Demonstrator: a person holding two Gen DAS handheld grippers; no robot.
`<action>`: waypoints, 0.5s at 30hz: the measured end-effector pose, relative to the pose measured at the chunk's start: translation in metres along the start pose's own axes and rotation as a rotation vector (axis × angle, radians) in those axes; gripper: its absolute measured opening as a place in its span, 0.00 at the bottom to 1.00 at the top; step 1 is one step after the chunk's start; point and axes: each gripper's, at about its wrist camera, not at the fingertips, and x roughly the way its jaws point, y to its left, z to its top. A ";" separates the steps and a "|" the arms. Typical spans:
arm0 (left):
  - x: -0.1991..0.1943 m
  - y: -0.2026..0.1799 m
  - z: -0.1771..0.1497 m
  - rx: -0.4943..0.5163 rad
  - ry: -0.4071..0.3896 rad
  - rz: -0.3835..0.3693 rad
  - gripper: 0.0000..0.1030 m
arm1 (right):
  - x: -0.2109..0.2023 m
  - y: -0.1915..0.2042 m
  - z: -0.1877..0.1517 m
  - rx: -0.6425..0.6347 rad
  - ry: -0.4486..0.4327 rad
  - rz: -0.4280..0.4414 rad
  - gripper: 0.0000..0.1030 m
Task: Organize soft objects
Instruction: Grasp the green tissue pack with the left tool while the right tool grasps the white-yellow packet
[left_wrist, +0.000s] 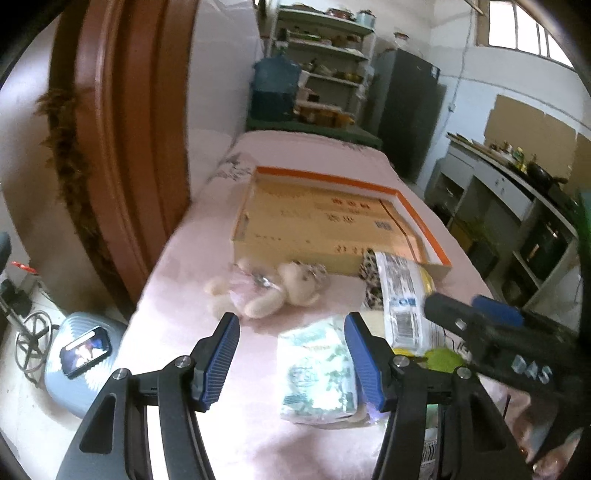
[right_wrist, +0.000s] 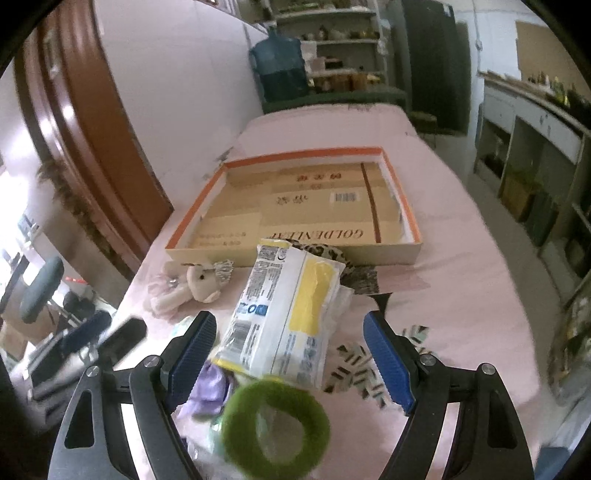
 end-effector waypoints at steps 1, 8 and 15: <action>0.003 -0.002 -0.002 0.006 0.009 -0.008 0.58 | 0.006 -0.001 0.001 0.008 0.010 0.003 0.81; 0.022 -0.006 -0.009 0.013 0.064 -0.043 0.58 | 0.030 -0.008 0.008 0.058 0.061 0.036 0.81; 0.036 -0.003 -0.014 0.000 0.105 -0.063 0.58 | 0.046 -0.009 0.012 0.071 0.094 0.028 0.81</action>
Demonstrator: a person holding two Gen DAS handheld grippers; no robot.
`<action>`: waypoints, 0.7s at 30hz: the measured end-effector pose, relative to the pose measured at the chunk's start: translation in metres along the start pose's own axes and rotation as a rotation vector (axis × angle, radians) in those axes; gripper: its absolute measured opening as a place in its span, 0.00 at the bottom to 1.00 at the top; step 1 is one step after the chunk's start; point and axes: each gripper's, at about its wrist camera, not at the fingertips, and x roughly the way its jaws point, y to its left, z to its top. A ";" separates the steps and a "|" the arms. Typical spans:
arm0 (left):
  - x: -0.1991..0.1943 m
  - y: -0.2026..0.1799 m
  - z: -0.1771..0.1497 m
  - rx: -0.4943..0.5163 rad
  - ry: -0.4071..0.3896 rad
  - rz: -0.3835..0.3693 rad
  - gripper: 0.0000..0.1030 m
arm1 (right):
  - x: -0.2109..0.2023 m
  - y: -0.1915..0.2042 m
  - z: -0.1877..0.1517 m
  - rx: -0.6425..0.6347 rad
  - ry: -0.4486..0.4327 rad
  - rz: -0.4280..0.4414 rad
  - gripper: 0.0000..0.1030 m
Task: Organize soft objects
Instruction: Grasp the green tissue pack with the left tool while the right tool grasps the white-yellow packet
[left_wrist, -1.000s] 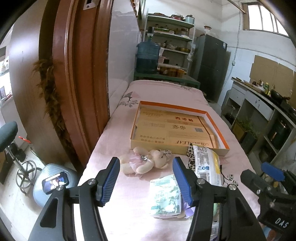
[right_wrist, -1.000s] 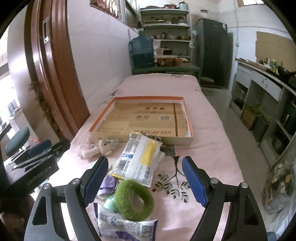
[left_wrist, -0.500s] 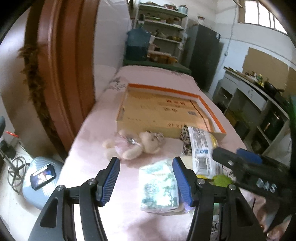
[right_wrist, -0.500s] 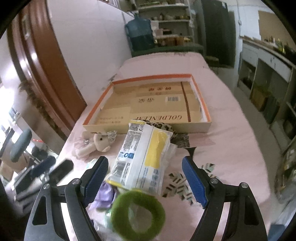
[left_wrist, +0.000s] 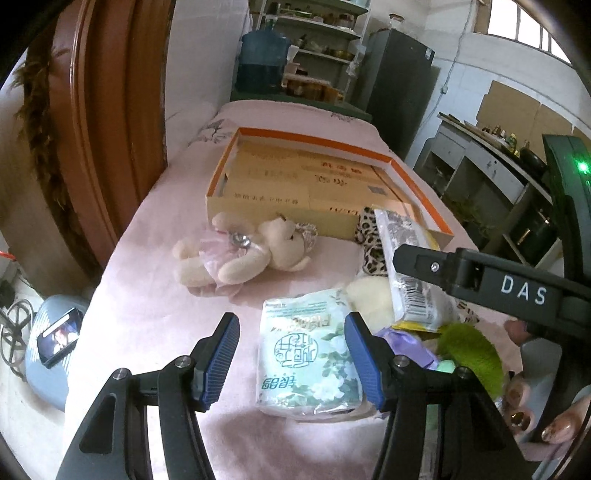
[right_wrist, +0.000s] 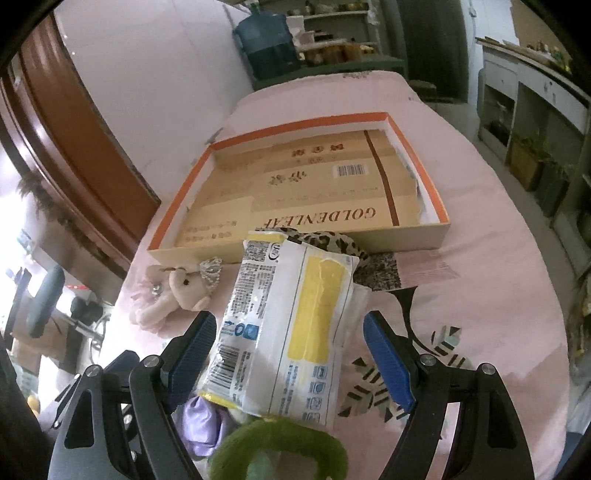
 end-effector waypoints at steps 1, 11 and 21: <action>0.002 0.001 0.000 -0.002 0.002 0.001 0.58 | 0.003 0.000 0.000 0.000 0.006 -0.003 0.81; 0.020 0.007 -0.007 -0.019 0.055 -0.024 0.58 | 0.014 0.006 -0.002 -0.020 0.029 -0.013 0.81; 0.022 0.007 -0.009 -0.012 0.028 -0.026 0.42 | 0.002 0.010 -0.008 -0.092 -0.019 -0.034 0.64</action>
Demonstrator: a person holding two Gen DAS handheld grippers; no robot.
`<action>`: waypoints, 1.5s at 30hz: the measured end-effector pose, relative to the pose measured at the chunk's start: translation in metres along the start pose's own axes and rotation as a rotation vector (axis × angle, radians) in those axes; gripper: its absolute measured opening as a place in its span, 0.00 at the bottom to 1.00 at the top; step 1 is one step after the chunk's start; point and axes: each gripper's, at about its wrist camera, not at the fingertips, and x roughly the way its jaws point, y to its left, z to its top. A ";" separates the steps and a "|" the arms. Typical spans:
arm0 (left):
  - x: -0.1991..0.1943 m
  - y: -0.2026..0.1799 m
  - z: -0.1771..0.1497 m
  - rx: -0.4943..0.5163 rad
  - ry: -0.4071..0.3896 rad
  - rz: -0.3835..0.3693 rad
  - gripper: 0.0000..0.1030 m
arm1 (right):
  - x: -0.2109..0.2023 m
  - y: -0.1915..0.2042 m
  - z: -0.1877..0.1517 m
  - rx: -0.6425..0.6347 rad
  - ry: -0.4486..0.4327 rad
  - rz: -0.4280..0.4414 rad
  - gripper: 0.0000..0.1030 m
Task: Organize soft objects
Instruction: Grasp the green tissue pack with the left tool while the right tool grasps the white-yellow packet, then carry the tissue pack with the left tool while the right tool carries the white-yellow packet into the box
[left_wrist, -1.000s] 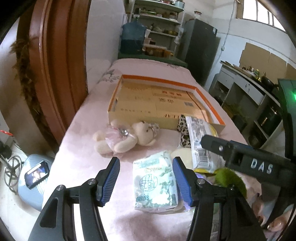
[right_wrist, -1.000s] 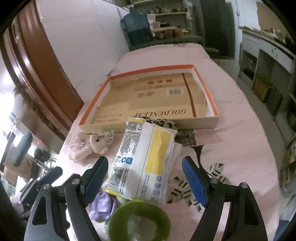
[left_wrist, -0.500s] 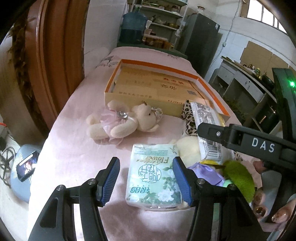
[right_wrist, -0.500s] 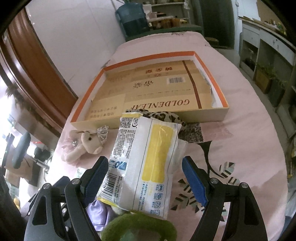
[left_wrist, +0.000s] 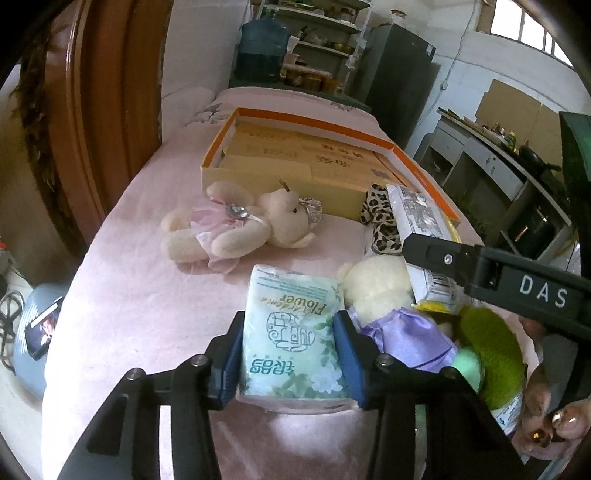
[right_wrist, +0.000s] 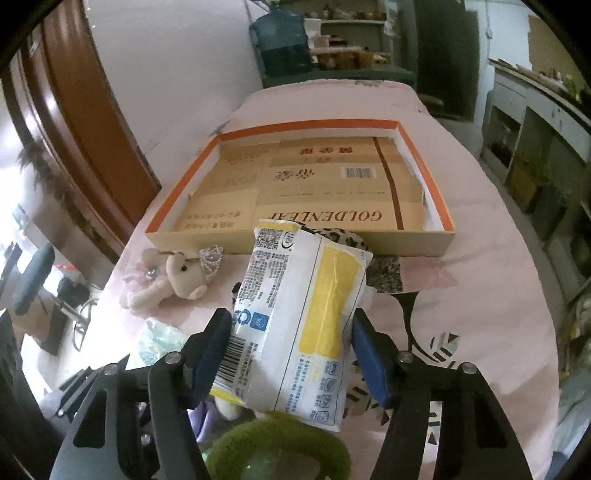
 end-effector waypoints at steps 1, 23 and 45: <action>-0.001 0.000 0.000 0.001 -0.004 0.001 0.40 | -0.001 -0.002 -0.001 0.009 0.001 0.005 0.64; -0.037 0.000 0.027 -0.025 -0.110 -0.044 0.36 | -0.043 -0.023 0.009 0.035 -0.116 0.011 0.63; -0.035 -0.016 0.107 0.016 -0.207 0.030 0.36 | -0.058 -0.044 0.055 -0.060 -0.176 -0.039 0.63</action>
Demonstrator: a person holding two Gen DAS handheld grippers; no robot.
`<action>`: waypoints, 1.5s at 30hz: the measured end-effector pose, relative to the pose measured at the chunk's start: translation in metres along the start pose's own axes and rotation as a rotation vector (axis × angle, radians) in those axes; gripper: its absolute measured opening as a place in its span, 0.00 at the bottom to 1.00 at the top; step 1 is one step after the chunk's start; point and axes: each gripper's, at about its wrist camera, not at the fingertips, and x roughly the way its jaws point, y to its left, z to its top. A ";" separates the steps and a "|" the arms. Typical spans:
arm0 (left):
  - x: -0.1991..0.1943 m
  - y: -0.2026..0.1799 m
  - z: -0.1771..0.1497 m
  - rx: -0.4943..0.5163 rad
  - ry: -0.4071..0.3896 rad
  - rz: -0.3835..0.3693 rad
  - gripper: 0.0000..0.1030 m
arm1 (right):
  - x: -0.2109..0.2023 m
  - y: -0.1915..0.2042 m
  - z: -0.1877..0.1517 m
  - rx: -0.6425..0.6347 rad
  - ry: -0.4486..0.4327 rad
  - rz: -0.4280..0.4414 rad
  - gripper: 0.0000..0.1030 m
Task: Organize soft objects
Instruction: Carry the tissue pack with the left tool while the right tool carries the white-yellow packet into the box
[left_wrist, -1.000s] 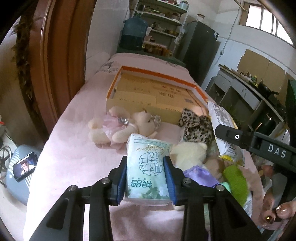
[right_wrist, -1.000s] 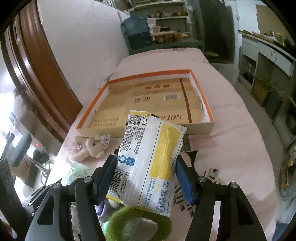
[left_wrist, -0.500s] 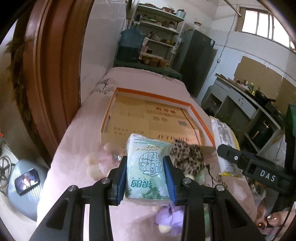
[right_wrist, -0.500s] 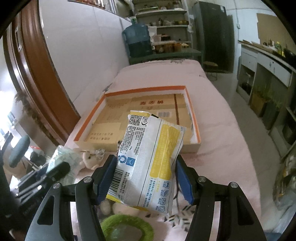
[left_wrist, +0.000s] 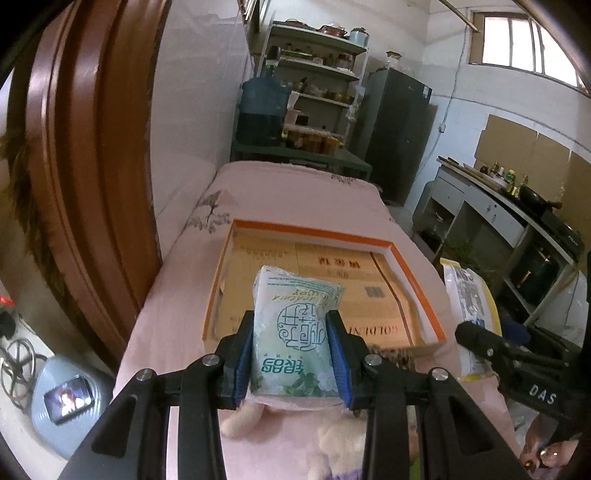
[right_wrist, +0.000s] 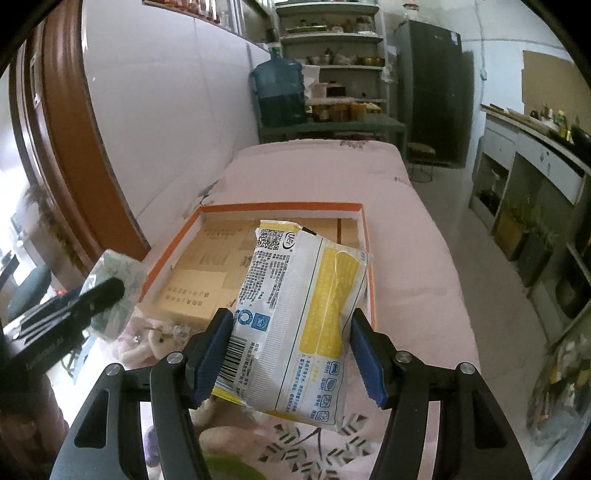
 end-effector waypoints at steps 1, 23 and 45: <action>0.002 -0.002 0.004 0.006 -0.007 0.005 0.36 | 0.000 -0.001 0.002 -0.003 -0.002 0.000 0.63; 0.091 -0.010 0.064 0.007 0.054 0.003 0.36 | 0.081 -0.027 0.073 -0.069 0.041 0.053 0.63; 0.193 0.001 0.073 -0.078 0.253 0.014 0.36 | 0.189 -0.032 0.086 -0.073 0.244 0.114 0.63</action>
